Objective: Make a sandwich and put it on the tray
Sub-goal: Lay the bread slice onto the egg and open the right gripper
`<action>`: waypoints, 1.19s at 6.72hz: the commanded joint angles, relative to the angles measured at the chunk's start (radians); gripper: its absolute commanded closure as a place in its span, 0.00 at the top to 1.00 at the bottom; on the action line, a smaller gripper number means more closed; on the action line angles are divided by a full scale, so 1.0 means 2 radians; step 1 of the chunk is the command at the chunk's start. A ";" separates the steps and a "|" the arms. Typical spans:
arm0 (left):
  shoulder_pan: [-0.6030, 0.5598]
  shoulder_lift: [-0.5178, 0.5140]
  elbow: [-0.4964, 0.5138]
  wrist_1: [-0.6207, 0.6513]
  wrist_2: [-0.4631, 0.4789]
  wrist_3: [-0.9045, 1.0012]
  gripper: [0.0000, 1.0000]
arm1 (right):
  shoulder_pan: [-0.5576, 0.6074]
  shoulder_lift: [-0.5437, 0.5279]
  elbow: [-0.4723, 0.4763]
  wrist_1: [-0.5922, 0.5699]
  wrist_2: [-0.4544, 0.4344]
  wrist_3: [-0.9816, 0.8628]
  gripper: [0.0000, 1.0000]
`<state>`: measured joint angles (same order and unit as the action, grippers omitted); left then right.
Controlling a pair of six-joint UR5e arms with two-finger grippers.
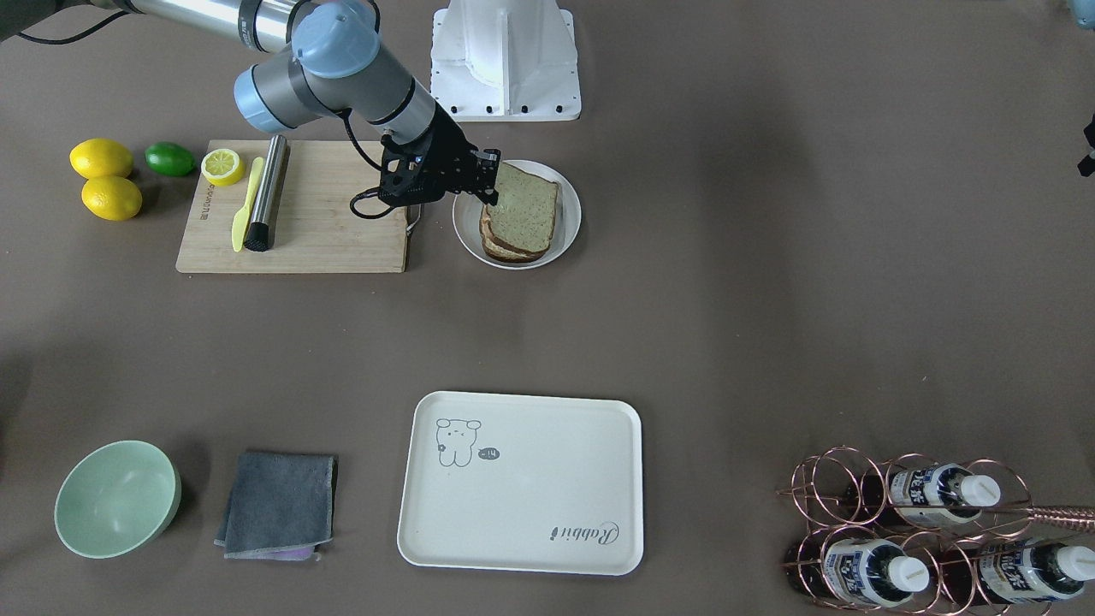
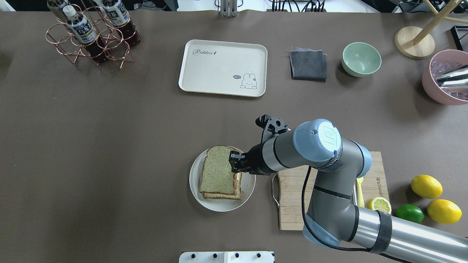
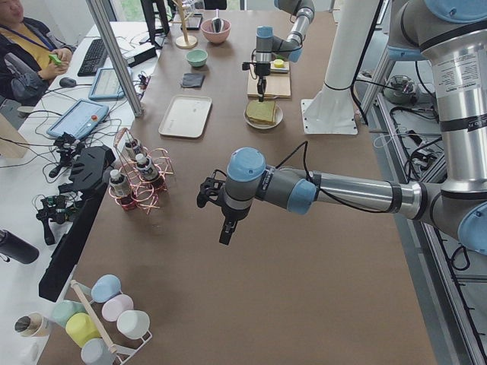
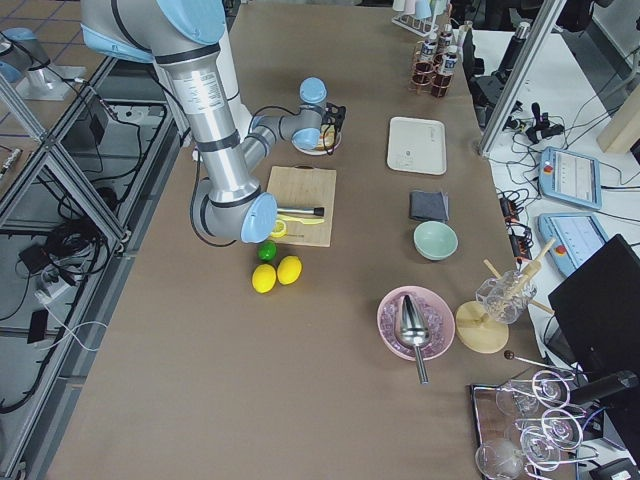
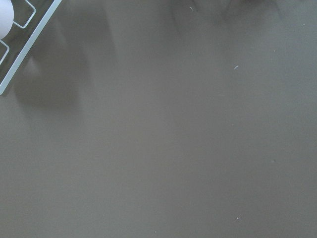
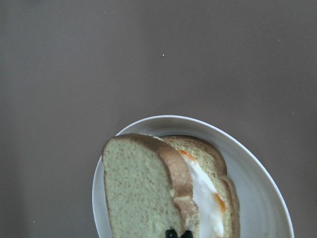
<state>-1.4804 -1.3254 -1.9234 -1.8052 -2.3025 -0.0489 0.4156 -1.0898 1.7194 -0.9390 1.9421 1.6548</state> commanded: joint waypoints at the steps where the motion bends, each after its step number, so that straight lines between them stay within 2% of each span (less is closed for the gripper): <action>1: -0.001 0.001 -0.002 0.001 0.000 0.000 0.98 | -0.003 -0.003 0.005 0.000 0.003 -0.001 0.00; 5: -0.002 -0.002 -0.002 0.002 0.000 -0.003 0.98 | -0.008 -0.014 0.001 0.025 0.004 -0.005 0.00; 6: -0.002 -0.002 -0.002 0.003 0.000 -0.003 0.98 | -0.008 -0.014 -0.001 0.025 0.003 -0.005 0.03; 7: -0.001 -0.004 -0.001 0.004 0.001 -0.003 0.98 | -0.006 -0.013 -0.001 0.025 0.003 -0.005 0.19; 8: -0.001 -0.003 -0.002 0.004 0.000 -0.004 0.98 | -0.005 -0.013 -0.003 0.025 -0.001 -0.001 0.63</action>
<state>-1.4839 -1.3312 -1.9261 -1.7984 -2.3018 -0.0556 0.4028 -1.1168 1.7171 -0.8902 1.9460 1.6468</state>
